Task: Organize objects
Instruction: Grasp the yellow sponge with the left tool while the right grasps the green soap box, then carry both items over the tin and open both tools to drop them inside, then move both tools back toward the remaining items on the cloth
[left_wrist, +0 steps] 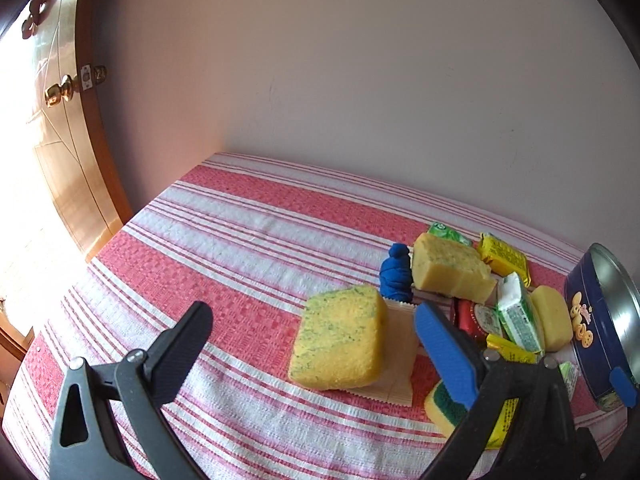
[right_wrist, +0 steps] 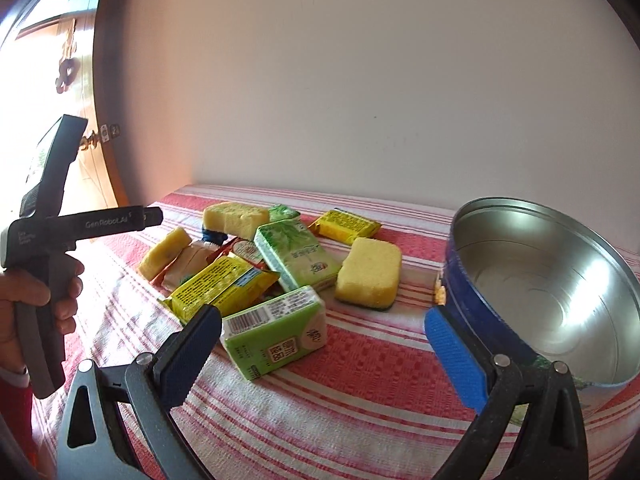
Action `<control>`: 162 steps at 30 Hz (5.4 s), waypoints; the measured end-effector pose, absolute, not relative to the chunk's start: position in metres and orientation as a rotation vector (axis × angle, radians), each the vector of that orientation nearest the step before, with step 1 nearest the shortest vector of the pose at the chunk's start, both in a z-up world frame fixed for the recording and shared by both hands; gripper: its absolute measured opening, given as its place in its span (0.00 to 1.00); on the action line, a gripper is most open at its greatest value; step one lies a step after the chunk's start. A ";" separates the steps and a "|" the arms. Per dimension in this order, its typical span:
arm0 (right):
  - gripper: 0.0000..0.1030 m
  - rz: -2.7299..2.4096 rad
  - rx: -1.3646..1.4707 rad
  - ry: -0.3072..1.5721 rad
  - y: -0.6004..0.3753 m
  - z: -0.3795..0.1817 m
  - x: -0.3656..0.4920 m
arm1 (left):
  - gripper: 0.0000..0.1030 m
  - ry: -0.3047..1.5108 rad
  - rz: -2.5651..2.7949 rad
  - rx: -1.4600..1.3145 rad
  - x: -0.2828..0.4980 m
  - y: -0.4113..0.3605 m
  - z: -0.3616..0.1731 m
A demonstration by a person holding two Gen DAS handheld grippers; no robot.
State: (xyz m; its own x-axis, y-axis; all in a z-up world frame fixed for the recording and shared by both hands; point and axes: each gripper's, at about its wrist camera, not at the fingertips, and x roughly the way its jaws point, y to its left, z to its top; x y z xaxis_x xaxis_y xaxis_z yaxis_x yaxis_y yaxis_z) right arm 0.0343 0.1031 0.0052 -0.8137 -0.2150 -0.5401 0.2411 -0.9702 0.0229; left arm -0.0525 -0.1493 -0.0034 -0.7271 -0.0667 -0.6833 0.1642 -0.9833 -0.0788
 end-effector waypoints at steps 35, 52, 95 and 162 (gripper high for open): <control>0.64 -2.641 0.738 -0.094 0.136 0.032 0.042 | 0.52 0.448 -2.911 0.698 -0.001 -0.141 0.009; 0.64 -3.055 0.746 -0.205 0.295 0.041 0.029 | 0.53 0.137 -3.341 0.706 0.011 0.053 0.039; 0.80 -3.176 0.815 -0.495 0.355 0.015 0.016 | 0.96 -0.197 -3.284 0.784 0.014 0.175 0.022; 0.87 -2.694 0.927 -0.206 0.092 -0.003 0.024 | 0.97 0.204 -2.778 0.794 0.002 -0.151 0.012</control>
State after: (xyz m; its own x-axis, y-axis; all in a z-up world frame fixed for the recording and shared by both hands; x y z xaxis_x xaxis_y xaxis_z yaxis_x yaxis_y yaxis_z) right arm 0.0245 0.0920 -0.0030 -0.7531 -0.3111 -0.5797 0.2193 -0.9494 0.2247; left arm 0.0024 -0.1510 0.0123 -0.8223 -0.1947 -0.5348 0.2706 -0.9604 -0.0664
